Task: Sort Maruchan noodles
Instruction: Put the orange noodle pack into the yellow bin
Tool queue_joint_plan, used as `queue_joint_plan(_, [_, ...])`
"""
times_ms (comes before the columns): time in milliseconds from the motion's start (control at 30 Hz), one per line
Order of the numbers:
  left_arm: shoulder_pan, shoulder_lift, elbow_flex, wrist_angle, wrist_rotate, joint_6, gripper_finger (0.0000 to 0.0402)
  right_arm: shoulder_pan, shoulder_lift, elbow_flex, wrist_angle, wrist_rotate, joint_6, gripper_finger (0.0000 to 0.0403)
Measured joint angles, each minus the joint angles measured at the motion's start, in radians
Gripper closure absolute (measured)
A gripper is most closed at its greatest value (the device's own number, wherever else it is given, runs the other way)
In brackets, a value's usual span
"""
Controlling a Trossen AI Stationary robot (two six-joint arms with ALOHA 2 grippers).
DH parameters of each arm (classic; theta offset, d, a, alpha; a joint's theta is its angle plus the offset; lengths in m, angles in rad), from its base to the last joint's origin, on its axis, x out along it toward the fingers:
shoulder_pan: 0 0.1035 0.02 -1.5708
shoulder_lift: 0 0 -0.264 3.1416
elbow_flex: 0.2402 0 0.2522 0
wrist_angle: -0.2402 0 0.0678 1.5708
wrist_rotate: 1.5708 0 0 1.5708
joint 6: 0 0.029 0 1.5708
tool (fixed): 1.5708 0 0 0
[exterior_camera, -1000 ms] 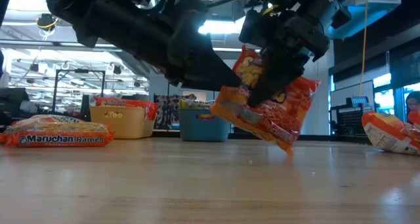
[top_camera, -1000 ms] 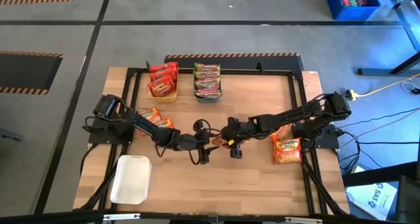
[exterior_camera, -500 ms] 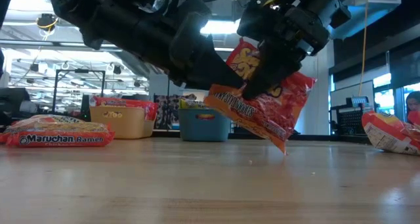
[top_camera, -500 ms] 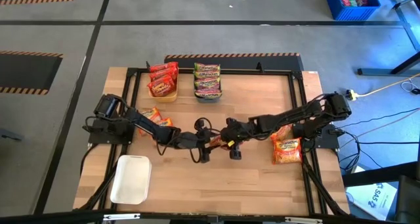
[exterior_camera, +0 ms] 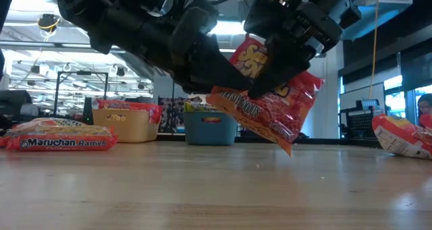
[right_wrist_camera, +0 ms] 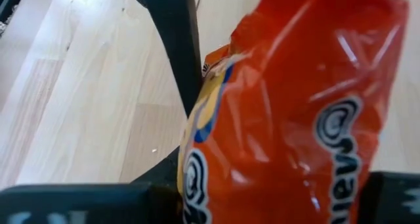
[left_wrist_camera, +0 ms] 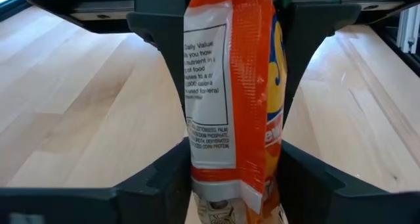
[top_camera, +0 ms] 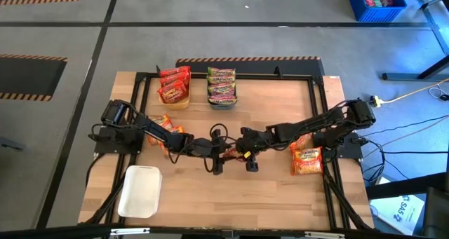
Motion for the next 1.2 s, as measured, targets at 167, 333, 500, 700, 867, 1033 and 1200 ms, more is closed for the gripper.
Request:
queue_joint_plan(167, [0.0,0.0,0.0,-0.003,0.0,0.012,0.0245,-0.001,0.0,-0.001,0.006,0.003,0.035,0.0262])
queue_joint_plan(333, [0.0,0.0,0.0,-0.005,-0.003,0.036,0.0249,-0.001,0.0,-0.001,0.003,0.007,0.057,0.022])
queue_joint_plan(500, [-0.005,0.0,-0.002,-0.024,-0.006,0.038,0.025,-0.002,-0.006,0.092,-0.197,-0.012,0.037,0.0175])
queue_joint_plan(700, [-0.022,-0.001,-0.003,-0.04,-0.022,0.038,0.025,0.023,-0.035,0.237,-0.533,0.029,0.038,0.0153])
queue_joint_plan(867, [-0.046,-0.002,-0.018,-0.044,-0.072,0.037,0.025,0.075,-0.095,0.163,-0.548,0.167,0.063,0.0156])
queue_joint_plan(1033, [-0.078,-0.002,-0.031,-0.041,-0.1,0.036,0.0251,0.119,-0.186,0.019,-0.507,0.203,0.15,0.0159])
queue_joint_plan(1200, [-0.112,-0.002,-0.032,0.0,-0.164,0.078,0.0251,0.139,-0.321,-0.204,-0.234,0.21,0.162,0.0159])
